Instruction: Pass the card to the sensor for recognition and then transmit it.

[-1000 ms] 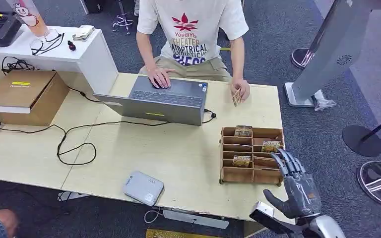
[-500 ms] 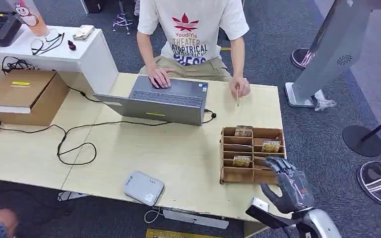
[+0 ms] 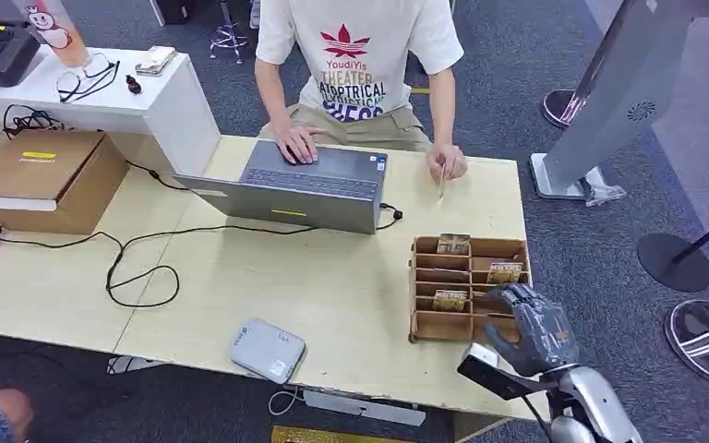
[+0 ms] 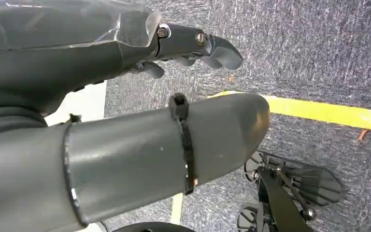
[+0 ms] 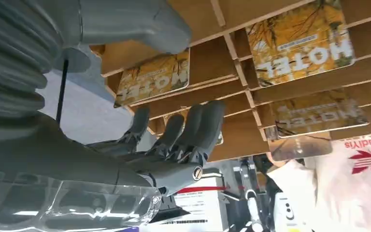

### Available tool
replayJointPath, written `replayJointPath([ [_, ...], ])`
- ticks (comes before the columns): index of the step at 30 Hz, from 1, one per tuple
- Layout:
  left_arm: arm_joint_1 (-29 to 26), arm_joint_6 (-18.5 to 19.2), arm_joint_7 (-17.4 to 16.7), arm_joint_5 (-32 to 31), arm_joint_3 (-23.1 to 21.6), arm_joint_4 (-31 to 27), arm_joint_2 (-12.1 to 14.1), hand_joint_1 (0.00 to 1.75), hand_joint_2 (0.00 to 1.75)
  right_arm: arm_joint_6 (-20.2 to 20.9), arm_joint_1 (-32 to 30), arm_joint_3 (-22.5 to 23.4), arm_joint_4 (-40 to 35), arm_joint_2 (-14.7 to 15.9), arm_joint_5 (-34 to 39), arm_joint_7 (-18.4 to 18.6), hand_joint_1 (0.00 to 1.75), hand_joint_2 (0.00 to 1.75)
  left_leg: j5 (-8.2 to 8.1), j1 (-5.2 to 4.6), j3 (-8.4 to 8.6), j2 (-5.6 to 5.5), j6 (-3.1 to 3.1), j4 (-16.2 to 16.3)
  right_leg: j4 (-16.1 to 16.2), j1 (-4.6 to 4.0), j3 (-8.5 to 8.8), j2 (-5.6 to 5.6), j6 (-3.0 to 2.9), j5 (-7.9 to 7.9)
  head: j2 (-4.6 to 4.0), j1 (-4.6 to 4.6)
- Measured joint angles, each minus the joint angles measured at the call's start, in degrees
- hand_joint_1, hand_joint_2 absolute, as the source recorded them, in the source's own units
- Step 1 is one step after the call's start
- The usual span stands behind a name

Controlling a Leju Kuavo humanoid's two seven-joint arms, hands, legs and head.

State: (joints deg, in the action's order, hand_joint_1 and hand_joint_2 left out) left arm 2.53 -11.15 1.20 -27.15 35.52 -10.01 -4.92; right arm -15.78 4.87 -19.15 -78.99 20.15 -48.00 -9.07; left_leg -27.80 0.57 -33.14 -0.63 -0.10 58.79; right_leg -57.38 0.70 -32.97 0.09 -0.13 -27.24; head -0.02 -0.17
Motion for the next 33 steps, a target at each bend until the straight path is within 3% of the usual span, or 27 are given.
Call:
replayJointPath([
  [12, -0.11, -0.37, -0.22, 0.17, 0.00, 0.00, 0.02, 0.00, 0.00, -0.28, 2.74, 0.00, 5.09, -0.09, 0.92, -0.81, 0.82, 1.75, 0.00, 0.00, 0.00, 0.00, 0.00, 0.00, 0.00, 0.00, 0.00, 0.00, 0.00, 0.00, 0.00, 0.00],
  [33, -0.29, -0.68, -0.22, 0.59, 0.00, 0.00, 0.02, 0.00, 0.00, -0.26, 4.75, 0.00, 7.43, -0.35, 0.92, -1.33, 0.91, 1.75, 0.00, 0.00, 0.01, 0.00, 0.00, 0.00, 0.00, 0.00, 0.02, 0.00, 0.00, 0.01, 0.00, 0.00],
])
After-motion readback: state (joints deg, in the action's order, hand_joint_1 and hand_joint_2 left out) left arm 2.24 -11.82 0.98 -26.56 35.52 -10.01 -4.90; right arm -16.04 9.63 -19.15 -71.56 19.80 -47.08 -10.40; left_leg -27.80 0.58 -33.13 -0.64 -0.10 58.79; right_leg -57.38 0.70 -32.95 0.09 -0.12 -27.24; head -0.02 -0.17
